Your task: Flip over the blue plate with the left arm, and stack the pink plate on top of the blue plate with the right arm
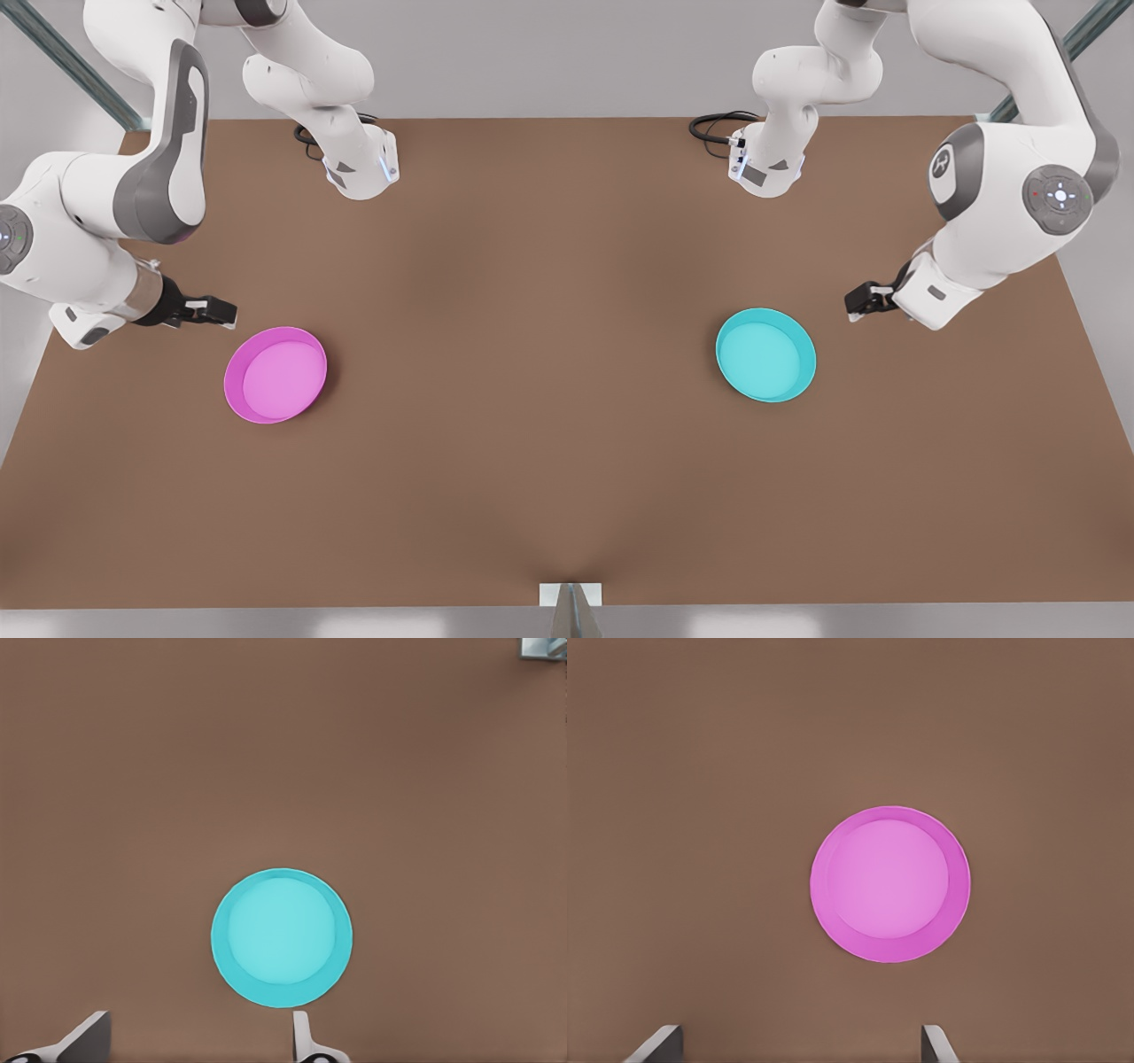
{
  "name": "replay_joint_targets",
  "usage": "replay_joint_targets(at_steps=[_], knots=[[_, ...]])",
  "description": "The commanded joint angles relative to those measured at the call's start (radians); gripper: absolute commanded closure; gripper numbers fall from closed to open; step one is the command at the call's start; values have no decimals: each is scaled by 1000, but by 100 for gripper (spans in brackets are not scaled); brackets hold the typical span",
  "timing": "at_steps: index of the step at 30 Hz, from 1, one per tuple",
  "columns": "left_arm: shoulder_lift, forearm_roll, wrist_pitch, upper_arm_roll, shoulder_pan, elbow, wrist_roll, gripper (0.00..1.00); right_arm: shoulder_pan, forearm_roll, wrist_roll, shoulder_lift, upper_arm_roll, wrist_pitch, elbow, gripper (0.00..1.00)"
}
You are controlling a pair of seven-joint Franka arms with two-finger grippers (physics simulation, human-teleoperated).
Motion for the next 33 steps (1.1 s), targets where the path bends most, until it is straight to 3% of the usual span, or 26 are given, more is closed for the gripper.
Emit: replay_joint_targets(at_steps=[1,3,7,8,13,15,28,29,31,33], knots=[[0,0,0,0,2,1,0,0,0,0,0,0,0,0,0,0],[20,-41,-17,3,5,0,0,0,0,0,0,14,-2,0,0,0],[247,-228,-28,14,192,-68,374,0,-2,0,-9,19,0,-2,-3,0],[280,-243,18,14,209,-80,451,0,-3,0,-9,22,0,-2,-3,0],[279,-395,451,15,234,-434,719,0,-3,0,-8,26,0,-2,-3,0],[282,-443,529,14,238,-500,739,0,-3,0,-6,28,0,0,-5,0],[389,-524,561,15,240,-510,746,0,-6,2,-5,36,-2,11,-9,0],[394,-524,561,15,241,-510,746,4,-6,2,-5,36,-2,11,-9,0],[395,-523,561,15,241,-510,747,35,-6,2,-6,36,0,11,-9,0],[395,-523,560,15,241,-510,746,48,-5,2,-6,34,0,11,-9,0]])
